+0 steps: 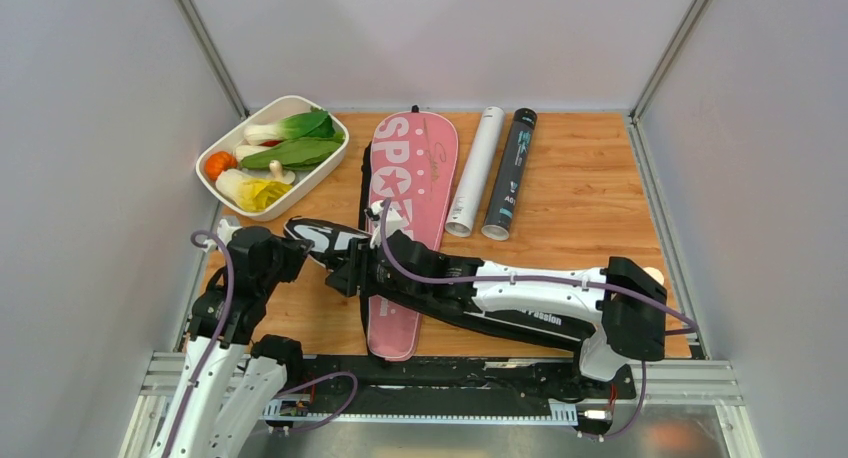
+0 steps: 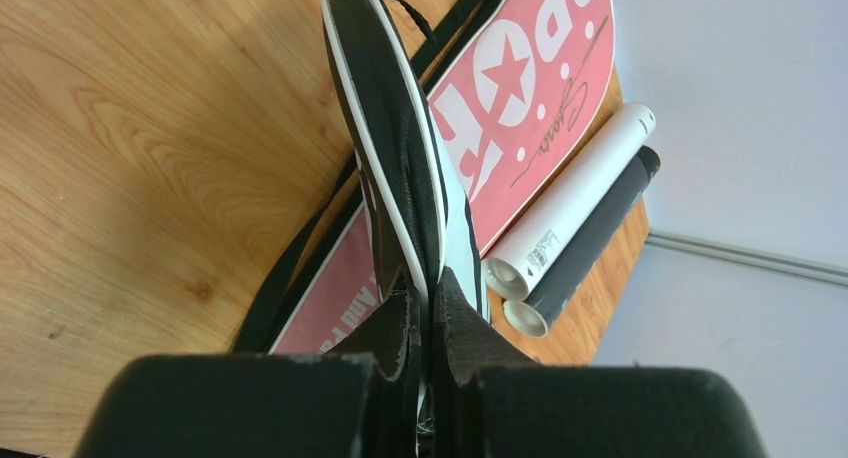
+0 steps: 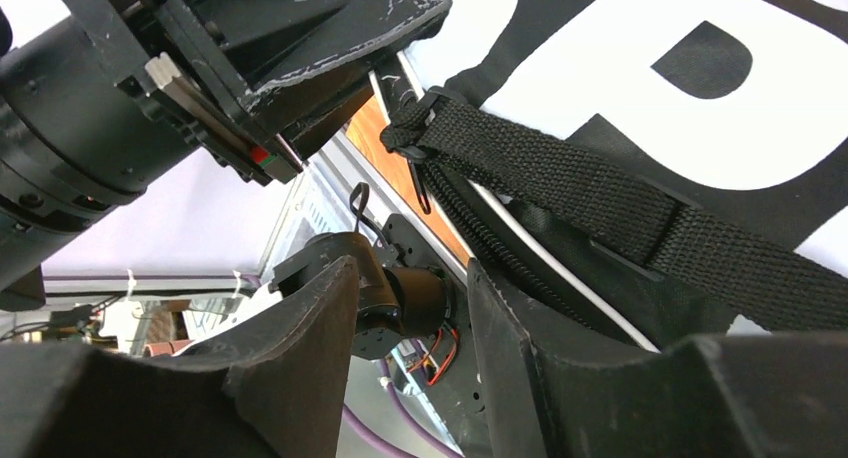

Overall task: Pack up the badminton gear
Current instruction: Zip the racket bag at the center of the board.

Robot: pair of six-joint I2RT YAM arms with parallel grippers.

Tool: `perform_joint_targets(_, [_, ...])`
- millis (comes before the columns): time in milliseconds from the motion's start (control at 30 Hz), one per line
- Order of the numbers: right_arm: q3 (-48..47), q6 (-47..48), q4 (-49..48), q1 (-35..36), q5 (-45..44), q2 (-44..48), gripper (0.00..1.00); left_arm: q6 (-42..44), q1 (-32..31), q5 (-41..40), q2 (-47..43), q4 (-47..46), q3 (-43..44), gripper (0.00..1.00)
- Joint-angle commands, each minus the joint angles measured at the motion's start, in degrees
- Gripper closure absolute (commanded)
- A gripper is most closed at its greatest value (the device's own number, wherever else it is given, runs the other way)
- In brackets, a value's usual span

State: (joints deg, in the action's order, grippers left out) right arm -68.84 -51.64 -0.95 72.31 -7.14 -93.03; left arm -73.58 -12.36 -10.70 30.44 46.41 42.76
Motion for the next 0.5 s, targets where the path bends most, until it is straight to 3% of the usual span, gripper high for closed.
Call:
perform_joint_targets(0, [2.5, 5.8, -7.1, 0.1, -3.2, 0.5, 0.49, 2.9, 0.1, -1.8, -2.7, -7.5, -1.4, 1.0])
perform_joint_targets(233, [7.8, 16.6, -14.0, 1.8, -4.6, 3.5, 0.47, 1.4, 0.2, -1.0, -3.9, -6.4, -3.3, 1.0])
perform_joint_targets(467, [17.0, 22.1, -24.3, 3.1, 0.9, 7.4, 0.45, 0.8, 0.2, -3.1, -1.0, -1.7, 0.3, 1.0])
